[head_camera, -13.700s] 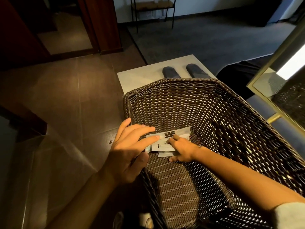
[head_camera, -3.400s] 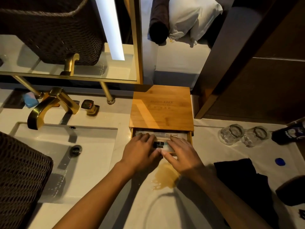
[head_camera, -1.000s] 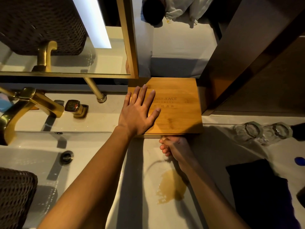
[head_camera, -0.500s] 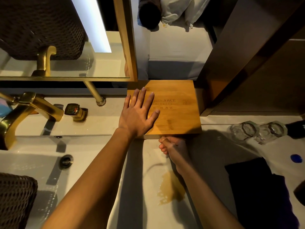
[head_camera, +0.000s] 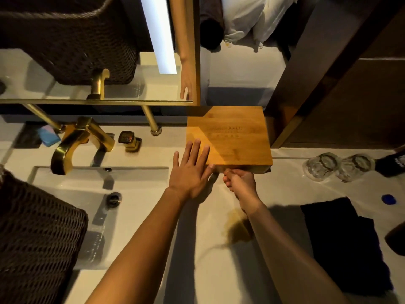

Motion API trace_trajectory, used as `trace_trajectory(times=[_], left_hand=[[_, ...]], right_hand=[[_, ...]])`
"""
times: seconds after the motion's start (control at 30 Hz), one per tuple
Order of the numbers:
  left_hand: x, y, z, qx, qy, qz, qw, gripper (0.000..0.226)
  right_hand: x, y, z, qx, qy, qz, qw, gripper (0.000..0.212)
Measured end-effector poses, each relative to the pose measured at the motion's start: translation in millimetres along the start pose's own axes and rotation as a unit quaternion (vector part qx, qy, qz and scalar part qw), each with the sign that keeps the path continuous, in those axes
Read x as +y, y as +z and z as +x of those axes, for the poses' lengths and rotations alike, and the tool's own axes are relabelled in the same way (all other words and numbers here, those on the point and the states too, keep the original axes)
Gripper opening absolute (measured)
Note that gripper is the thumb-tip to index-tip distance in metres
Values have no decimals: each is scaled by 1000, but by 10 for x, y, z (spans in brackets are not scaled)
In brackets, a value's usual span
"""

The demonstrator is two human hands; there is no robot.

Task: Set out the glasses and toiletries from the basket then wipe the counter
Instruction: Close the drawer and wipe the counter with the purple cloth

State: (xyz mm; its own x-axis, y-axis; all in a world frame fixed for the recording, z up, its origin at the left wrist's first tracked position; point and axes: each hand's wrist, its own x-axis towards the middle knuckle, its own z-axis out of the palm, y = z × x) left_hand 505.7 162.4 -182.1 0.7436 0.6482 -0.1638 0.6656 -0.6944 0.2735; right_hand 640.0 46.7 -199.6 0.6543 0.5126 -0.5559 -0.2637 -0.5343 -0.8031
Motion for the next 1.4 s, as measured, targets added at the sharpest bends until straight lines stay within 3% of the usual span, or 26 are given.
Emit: trace_trajectory(times=[0.13,0.27,0.5,0.67,0.8,0.97,1.07,1.23,1.4], left_hand=[[-9,51,-346,-14,-10,15,1000,70],[-95,110,-694,-35,-10,20,999,67],[-360,415,-1625,-99,-11,5,995,63],[-390,607,-2113,-106,-26,-25,994,65],[-321,760,-2372,-73,-53,-41,995,64],[-229,941,-2641,-37,-92,-34,994,67],[-181,1032,-2808,-27,-118,-17,992,71],[-172,1123,-2962,-32,-137,22,990,73],[-214,1196,-2924,-23,-142,61,988,69]], right_hand=[[-132,28,-86,-18,27,-54,998,33],[3,-79,-274,2,-23,-143,989,36],[729,-760,-862,81,-97,-322,938,55],[1235,-1448,-1183,143,-119,-359,915,48],[1379,-1956,-1233,163,-136,-373,903,14],[1456,-2522,-950,202,-154,-474,843,50],[1568,-2715,-747,155,-123,-511,836,68],[1853,-2764,-586,159,-125,-556,806,76],[1872,-2786,-586,168,-164,-553,800,76]])
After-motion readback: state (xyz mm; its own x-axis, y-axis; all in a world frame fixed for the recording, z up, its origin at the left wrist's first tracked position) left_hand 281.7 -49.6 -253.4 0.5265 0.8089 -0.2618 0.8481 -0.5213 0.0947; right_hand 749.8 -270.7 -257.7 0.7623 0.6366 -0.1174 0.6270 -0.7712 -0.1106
